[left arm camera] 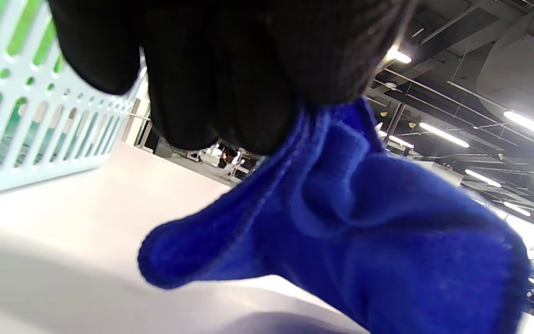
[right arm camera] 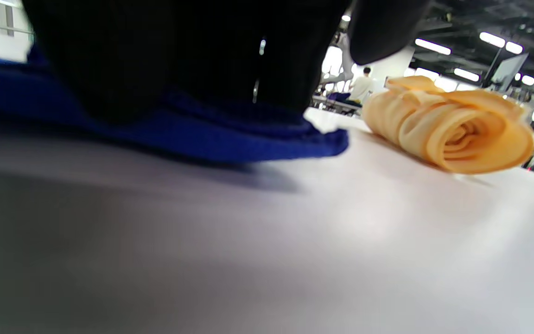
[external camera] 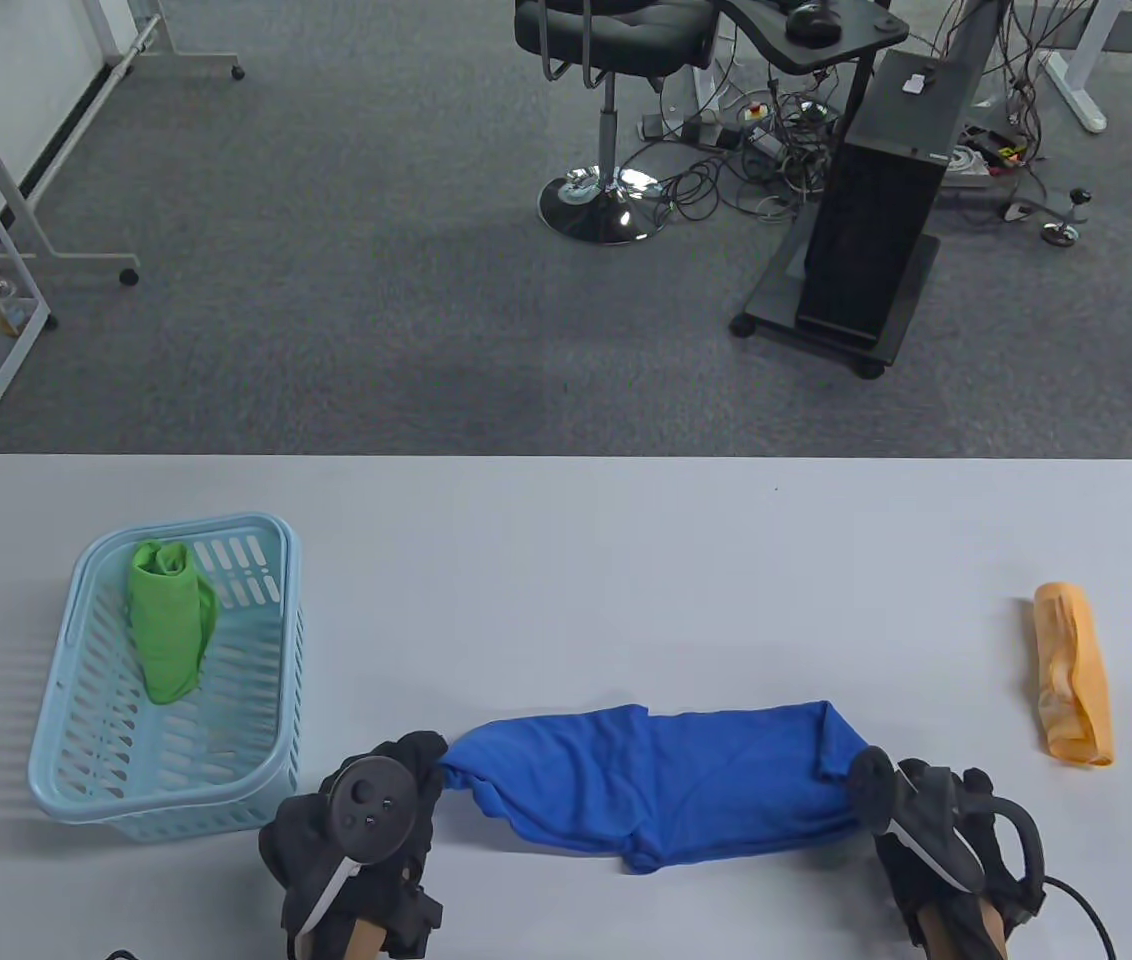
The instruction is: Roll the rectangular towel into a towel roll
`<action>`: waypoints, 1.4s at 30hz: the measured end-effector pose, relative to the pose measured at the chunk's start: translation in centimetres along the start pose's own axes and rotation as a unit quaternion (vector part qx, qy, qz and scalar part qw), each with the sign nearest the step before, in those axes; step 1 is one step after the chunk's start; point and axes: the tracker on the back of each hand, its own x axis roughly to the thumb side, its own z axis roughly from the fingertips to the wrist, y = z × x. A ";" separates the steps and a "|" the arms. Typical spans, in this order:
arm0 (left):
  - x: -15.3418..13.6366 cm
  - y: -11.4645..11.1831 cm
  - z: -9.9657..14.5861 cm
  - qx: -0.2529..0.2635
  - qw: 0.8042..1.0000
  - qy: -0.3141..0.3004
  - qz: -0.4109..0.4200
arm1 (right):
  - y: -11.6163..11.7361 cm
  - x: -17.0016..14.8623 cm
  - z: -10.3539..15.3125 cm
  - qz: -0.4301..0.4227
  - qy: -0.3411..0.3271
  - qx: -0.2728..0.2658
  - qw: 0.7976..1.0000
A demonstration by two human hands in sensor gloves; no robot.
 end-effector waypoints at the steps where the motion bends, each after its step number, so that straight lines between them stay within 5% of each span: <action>1: 0.0 0.0 0.0 0.001 1.000 0.001 -0.001 | -0.6 0.0 0.2 -0.009 0.003 -0.008 1.000; 8: -0.1 0.5 0.1 0.018 1.000 0.008 0.002 | -4.8 0.4 0.3 -0.079 -0.005 -0.022 0.997; 21: 0.0 0.5 0.0 0.019 1.000 0.012 0.001 | -8.1 1.0 -2.6 0.010 0.014 0.073 0.997; 28: -0.1 0.8 0.1 0.028 0.999 0.020 0.000 | -12.6 -1.6 -3.5 -0.028 0.042 0.003 0.999; 42: 2.4 2.4 0.2 0.040 0.999 0.006 -0.025 | -12.6 -2.3 -3.1 0.057 0.050 -0.003 0.997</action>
